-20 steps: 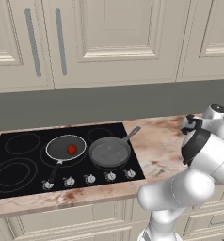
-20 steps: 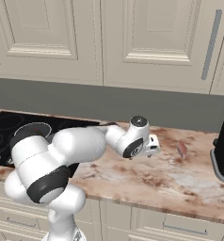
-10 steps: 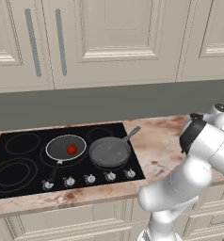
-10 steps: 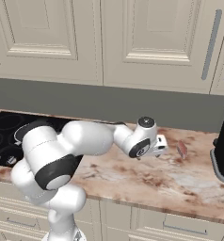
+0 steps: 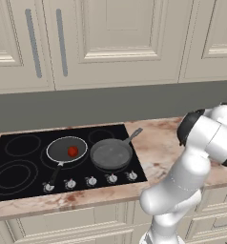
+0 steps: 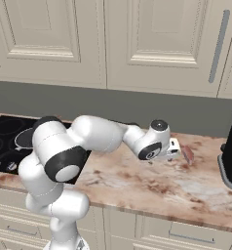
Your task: Place both pans onto different burners. Then place the bell pepper and the steak on different pans.
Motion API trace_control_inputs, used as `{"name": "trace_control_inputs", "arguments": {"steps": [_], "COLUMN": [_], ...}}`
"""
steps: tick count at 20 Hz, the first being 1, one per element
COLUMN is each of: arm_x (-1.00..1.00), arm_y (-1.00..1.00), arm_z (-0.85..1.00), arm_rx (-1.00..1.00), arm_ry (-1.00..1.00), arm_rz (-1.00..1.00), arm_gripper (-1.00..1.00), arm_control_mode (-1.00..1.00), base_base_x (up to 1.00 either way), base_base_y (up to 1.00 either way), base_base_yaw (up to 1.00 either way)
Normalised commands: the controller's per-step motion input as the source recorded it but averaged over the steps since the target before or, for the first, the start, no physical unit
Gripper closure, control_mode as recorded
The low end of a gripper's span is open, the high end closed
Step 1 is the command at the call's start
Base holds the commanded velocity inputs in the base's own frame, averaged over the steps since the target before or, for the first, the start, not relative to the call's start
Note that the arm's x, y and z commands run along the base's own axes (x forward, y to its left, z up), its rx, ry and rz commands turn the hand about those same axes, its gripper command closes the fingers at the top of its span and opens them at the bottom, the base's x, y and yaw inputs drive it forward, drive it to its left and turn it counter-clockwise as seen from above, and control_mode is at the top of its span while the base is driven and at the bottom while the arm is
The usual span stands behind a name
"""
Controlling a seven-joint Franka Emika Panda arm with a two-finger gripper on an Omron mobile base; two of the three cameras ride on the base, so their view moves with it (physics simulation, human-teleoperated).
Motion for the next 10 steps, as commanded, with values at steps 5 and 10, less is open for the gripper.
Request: {"name": "trace_control_inputs", "arguments": {"steps": [5, 10], "arm_x": [0.05, 0.07], "arm_y": [-0.29, -0.28], "arm_z": [0.09, 0.06], "arm_rx": [0.00, 0.00], "arm_ry": [0.00, 0.00], "arm_rz": [0.00, 0.00], "arm_gripper": [-1.00, -1.00], "arm_control_mode": [-1.00, -1.00], "base_base_x": [0.00, 0.00], "base_base_y": [0.00, 0.00], "base_base_yaw": [0.00, 0.00]}}
